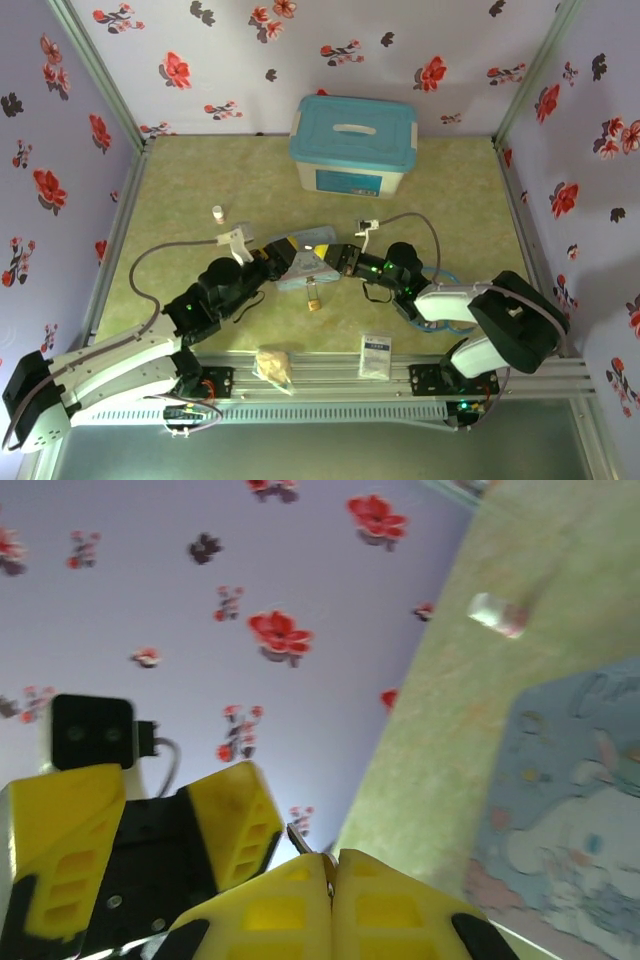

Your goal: Unlock a padlock with a key

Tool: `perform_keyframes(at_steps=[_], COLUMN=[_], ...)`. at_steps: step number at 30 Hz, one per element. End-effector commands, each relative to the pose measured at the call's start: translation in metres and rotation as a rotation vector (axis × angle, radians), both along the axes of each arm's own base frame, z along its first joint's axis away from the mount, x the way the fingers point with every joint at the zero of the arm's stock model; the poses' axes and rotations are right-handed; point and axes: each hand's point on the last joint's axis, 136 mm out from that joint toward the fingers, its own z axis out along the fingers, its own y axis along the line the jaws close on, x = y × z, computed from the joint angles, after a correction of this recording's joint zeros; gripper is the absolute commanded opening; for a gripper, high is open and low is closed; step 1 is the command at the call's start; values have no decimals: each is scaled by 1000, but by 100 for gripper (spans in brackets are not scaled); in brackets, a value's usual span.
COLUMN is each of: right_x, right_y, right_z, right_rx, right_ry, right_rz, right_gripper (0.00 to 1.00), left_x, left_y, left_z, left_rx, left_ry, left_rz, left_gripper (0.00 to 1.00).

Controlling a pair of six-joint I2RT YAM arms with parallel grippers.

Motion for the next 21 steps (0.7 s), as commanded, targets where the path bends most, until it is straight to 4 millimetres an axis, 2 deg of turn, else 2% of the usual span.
perform_keyframes(at_steps=[1,3,5,9,15,18,21], right_x=[18,22,25,26,22,21,18], right_y=[-16,-22,-31,-44,-50,-54,-54], right_z=[-33,-46,-55,-67,-69,-73,-73], right_rx=[-192,-305,-393,-513,-493,-498,-490], right_ry=[52,54,56,66,68,76,72], right_rz=[-121,-153,-182,-215,-237,-252,-239], right_gripper=[0,0,0,0,0,0,0], left_x=[-2,-7,-13,-24,-33,-33,-33], left_y=[8,3,-7,-20,-37,-39,-51], left_z=[-46,-68,-78,-98,-110,-129,-134], left_rx=[110,139,160,210,333,315,319], left_ry=[128,201,232,290,301,343,336], left_rz=[35,20,-24,-97,-183,-168,-195], left_gripper=[53,48,46,50,53,55,55])
